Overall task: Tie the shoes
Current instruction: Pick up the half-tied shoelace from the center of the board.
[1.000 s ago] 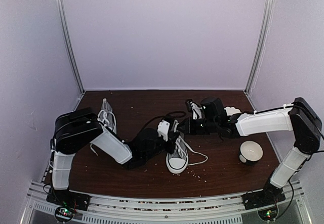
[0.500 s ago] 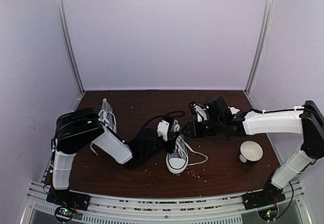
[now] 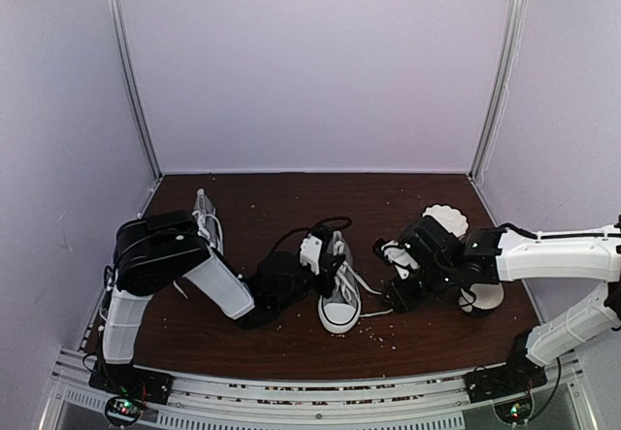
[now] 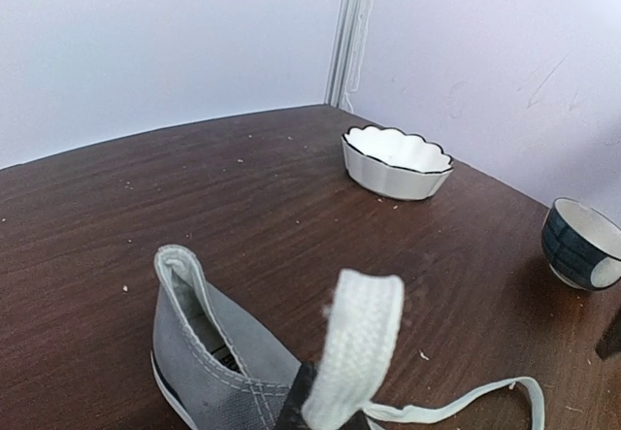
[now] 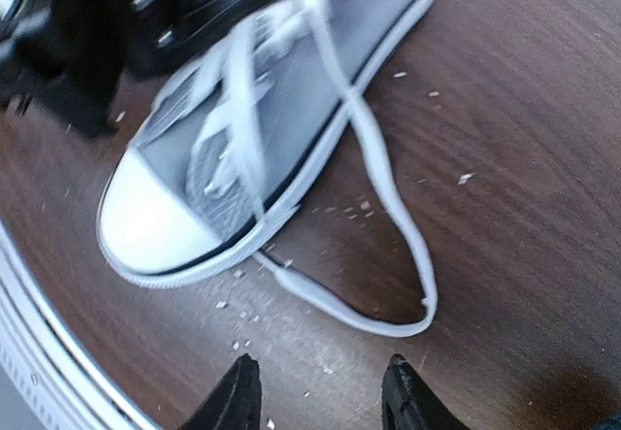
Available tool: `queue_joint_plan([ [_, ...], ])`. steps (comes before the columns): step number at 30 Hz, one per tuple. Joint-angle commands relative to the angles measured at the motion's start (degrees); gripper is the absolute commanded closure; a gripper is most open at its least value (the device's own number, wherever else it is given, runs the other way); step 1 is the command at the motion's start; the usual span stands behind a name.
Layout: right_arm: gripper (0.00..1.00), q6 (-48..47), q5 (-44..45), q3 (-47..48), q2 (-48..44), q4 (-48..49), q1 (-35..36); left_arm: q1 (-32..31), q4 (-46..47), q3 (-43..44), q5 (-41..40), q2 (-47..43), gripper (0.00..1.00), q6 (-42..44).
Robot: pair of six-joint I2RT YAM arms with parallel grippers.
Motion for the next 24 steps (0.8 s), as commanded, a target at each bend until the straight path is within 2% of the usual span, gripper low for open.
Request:
queue_joint_plan([
  [1,0.56,-16.33,-7.18,3.65,1.76,-7.43,1.33,0.66,5.37,1.67,2.24,2.14,1.0,0.0],
  [7,0.55,-30.15,-3.5,9.51,10.67,-11.54,1.39,0.67,9.93,0.4,2.39,3.49,1.0,-1.01],
  [11,0.55,-36.55,-3.39,7.9,14.14,-8.39,1.88,0.69,7.75,1.31,2.65,3.47,1.0,-0.86],
  [19,0.56,-39.75,2.64,10.24,22.91,-7.78,2.81,0.74,8.41,1.01,2.43,3.47,1.0,-0.6],
  [22,0.7,-39.3,4.52,10.25,24.83,-7.98,3.32,0.77,8.78,0.85,2.37,3.47,1.0,-0.57],
  [23,0.81,-39.17,4.81,10.12,24.75,-8.21,3.45,0.74,9.01,0.76,2.36,3.47,1.0,-0.57],
  [24,0.89,-38.98,4.88,10.02,24.2,-8.46,3.56,0.74,9.12,0.75,2.47,3.46,1.0,-0.57],
])
